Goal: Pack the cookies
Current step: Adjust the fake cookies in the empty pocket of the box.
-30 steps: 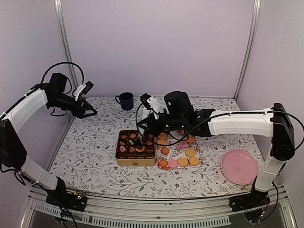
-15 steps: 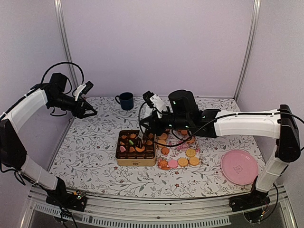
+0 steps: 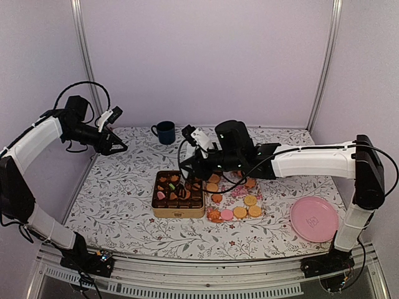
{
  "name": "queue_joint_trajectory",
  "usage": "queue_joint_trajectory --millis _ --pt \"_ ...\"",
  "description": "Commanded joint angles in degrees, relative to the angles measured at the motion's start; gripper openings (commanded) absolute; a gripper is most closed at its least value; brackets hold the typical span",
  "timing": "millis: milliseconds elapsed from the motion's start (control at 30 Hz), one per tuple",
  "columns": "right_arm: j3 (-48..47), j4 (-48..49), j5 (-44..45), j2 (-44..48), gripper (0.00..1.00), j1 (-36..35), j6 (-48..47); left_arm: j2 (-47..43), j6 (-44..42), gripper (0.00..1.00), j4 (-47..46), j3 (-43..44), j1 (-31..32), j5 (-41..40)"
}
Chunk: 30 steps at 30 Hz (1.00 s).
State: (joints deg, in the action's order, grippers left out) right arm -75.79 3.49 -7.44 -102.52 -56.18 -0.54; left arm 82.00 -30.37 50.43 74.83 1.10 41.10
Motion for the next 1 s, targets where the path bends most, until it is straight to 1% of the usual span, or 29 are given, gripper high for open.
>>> queue_joint_trajectory --millis 0,133,267,500,733,867,967 --pt "-1.8 0.1 -1.8 -0.8 0.35 0.2 -1.3 -0.7 -0.3 0.65 0.5 0.5 -0.5 0.2" --pt "-0.9 0.0 -1.5 0.5 0.29 0.1 -1.3 -0.5 -0.4 0.65 0.5 0.4 -0.5 0.1" --pt "-0.2 0.1 -0.9 2.6 0.26 -0.3 -1.3 -0.5 -0.4 0.65 0.5 0.3 -0.5 0.2" --pt "0.9 0.3 -0.1 4.9 0.22 -1.0 -1.0 -0.6 -0.3 0.65 0.3 0.2 -0.5 0.2" --pt "1.5 0.5 0.0 6.3 0.21 -1.5 -0.4 -0.5 -0.1 0.65 0.3 0.4 -0.5 0.4" --pt "1.7 0.5 0.6 6.3 0.22 -1.5 -0.3 -0.6 -0.2 0.65 0.3 0.3 -0.5 0.4" --pt "1.2 0.5 2.5 5.5 0.33 -1.4 -0.8 -0.6 -0.1 0.65 0.2 0.2 -0.5 0.5"
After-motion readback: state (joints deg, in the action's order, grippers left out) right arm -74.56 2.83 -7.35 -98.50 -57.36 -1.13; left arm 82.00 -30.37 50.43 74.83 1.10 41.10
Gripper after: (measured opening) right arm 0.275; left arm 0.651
